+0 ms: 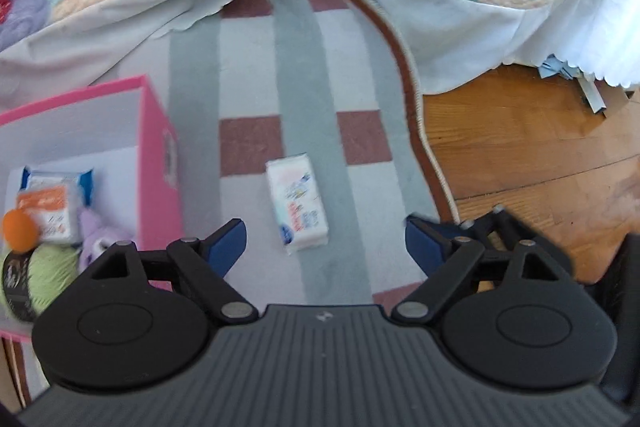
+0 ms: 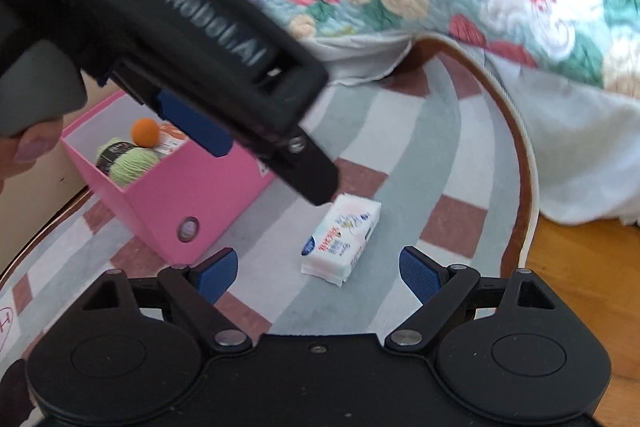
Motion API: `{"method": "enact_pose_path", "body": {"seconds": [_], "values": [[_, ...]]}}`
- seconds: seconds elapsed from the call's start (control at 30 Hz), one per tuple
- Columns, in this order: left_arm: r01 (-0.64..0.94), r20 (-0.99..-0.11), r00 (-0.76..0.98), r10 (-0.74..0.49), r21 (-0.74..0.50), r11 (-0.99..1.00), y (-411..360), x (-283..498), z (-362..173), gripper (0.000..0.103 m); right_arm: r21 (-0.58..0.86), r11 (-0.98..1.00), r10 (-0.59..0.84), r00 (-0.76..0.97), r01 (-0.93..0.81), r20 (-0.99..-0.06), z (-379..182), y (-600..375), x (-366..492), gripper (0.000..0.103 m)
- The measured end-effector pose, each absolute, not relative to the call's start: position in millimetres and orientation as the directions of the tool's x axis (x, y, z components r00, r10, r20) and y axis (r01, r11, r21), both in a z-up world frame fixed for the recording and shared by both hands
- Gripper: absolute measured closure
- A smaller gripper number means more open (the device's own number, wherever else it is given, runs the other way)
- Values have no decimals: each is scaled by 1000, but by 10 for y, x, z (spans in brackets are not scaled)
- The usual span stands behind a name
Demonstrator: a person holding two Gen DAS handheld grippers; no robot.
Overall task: Organize objects
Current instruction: 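Move the right tool to the white tissue packet on the rug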
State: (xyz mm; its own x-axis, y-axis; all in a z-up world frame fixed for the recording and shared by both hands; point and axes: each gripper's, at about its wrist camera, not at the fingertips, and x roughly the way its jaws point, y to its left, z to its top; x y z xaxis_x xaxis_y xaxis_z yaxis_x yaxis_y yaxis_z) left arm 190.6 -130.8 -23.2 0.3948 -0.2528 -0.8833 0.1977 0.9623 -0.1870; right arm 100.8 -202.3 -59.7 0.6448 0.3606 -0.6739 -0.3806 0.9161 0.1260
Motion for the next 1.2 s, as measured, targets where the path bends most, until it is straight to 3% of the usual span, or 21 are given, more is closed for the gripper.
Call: {"method": "enact_pose_path", "body": {"seconds": [0.3,0.33,0.4,0.47,0.63,0.77,0.87,0.97,1.2], "values": [[200,-846,386,-369,-314,928,-1422,2175,-495,22,189,934,353,691,-304,-631,-1027,-2012,1088,12],[189,-849,384,-362,-312,931,-1408,2201,-551,23,171,936,343,694,-307,-633,-1049,-1981,1098,12],[163,-867,388,-313,-269,949,-1388,2227,-662,37,135,941,322,701,-309,-637,-1085,-1929,1125,13],[131,-881,396,-259,-225,965,-1344,2224,-761,38,141,939,329,700,-313,-634,-1108,-1912,1150,14],[111,-869,372,-325,-306,945,-1302,2249,-978,47,126,943,314,695,-309,-647,-1162,-1828,1257,22],[90,-850,405,-338,-331,939,-1271,2261,-1053,59,100,944,296,674,-314,-677,-1254,-1745,1348,37],[85,-847,416,-331,-327,941,-1227,2241,-1071,60,109,946,296,682,-304,-669,-1272,-1764,1347,41],[78,-840,429,-332,-331,940,-1180,2235,-1080,62,99,949,287,688,-299,-666,-1267,-1766,1338,52],[72,-842,435,-319,-321,944,-1180,2171,-1144,62,121,957,276,687,-265,-673,-1236,-1801,1208,54]]}}
